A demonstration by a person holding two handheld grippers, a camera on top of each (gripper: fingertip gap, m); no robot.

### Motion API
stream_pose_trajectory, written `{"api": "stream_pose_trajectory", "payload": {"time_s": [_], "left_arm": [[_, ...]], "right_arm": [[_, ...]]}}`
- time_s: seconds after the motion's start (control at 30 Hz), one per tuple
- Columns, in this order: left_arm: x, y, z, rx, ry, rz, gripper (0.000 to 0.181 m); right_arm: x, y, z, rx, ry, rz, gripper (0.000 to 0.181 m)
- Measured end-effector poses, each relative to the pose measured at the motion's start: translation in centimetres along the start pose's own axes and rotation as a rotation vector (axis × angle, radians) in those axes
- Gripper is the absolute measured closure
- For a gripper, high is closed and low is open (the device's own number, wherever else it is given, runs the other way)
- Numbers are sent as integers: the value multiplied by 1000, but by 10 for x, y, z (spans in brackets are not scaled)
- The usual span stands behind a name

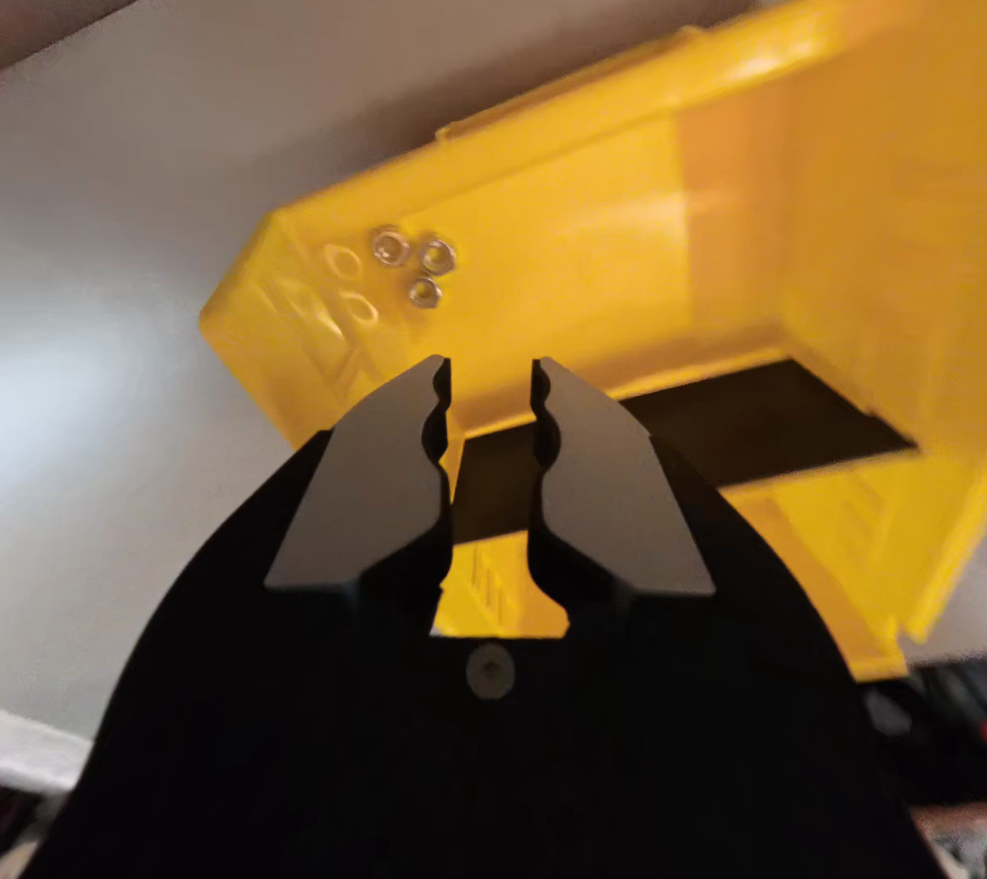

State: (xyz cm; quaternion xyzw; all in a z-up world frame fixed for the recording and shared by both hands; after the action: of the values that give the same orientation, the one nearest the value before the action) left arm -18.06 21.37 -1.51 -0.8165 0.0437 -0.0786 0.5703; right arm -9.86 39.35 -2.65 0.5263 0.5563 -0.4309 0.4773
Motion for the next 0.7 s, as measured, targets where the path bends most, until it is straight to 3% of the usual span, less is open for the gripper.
{"api": "stream_pose_trajectory", "payload": {"time_s": [0.03,0.17,0.3,0.47,0.7], "left_arm": [[-3,1,1,-9,-3,0,163],[-13,5,4,-31,-17,4,163],[-21,11,10,-66,-38,14,163],[-25,12,16,-99,-44,-1,163],[-24,12,15,-98,-42,0,163]], "right_arm": [[11,-3,3,-32,-57,-10,154],[44,-11,12,-107,-181,-16,146],[57,-13,20,-155,-215,-35,148],[59,-15,25,-194,-191,-79,163],[49,-13,13,-173,-44,-112,163]]}}
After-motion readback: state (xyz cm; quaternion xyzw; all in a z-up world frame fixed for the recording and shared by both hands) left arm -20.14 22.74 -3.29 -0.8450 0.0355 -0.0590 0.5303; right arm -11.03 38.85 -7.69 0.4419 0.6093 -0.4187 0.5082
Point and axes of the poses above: each gripper's, where its closed fingertips meet, x out along the fingers, y out of its underside, z = x × y across the jaws, the point moved 5 cm from there along -x, back along the fingers, and after that the axes turned 10 degrees about y, right-handed, at the moved point
